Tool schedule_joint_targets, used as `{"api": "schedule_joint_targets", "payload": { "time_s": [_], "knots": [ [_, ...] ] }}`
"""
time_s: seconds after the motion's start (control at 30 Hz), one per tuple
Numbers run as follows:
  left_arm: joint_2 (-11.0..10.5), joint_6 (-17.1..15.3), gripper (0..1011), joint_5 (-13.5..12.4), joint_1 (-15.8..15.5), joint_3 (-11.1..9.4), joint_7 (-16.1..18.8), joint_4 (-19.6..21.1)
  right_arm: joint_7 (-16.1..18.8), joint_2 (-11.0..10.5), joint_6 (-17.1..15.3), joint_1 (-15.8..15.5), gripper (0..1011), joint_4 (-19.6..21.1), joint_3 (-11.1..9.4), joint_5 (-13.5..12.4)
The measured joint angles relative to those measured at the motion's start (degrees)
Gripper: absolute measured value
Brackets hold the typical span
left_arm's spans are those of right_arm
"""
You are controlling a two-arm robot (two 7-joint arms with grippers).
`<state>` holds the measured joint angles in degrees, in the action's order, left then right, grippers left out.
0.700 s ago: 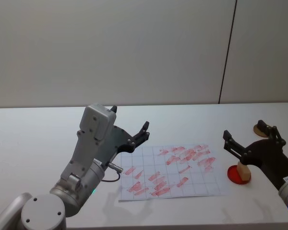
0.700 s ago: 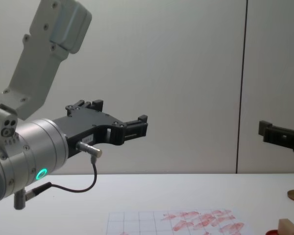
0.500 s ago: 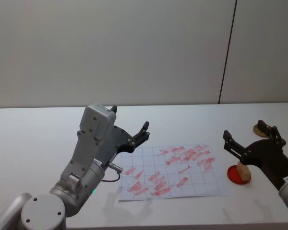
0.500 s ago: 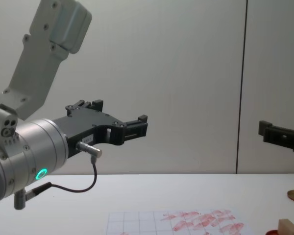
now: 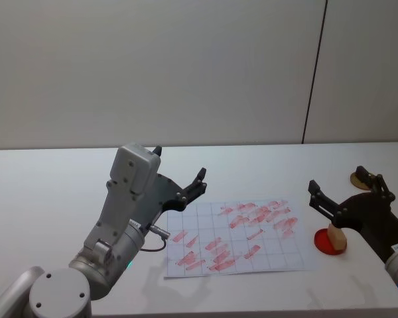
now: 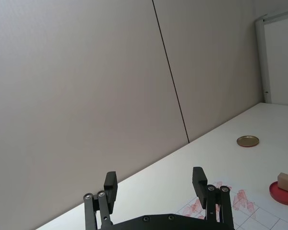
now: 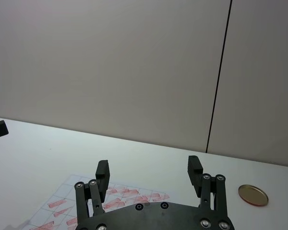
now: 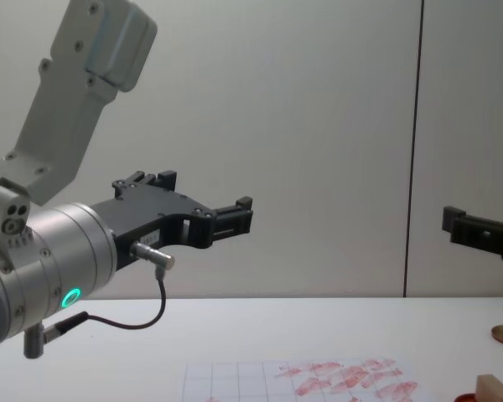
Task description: Use the one hand to pick up the stamp and affix it onto the A4 paper.
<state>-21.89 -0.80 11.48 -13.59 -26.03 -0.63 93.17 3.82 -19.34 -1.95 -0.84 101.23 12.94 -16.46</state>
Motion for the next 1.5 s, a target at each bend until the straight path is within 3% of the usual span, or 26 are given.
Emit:
{"api": "schedule_joint_targets", "payload": {
  "time_s": [1.5],
  "knots": [
    [0.0, 0.0, 993, 0.0, 0.0, 0.0, 0.0, 0.0, -0.2, 0.2, -0.4, 0.1, 1001, 0.0, 0.0, 0.1]
  ]
}}
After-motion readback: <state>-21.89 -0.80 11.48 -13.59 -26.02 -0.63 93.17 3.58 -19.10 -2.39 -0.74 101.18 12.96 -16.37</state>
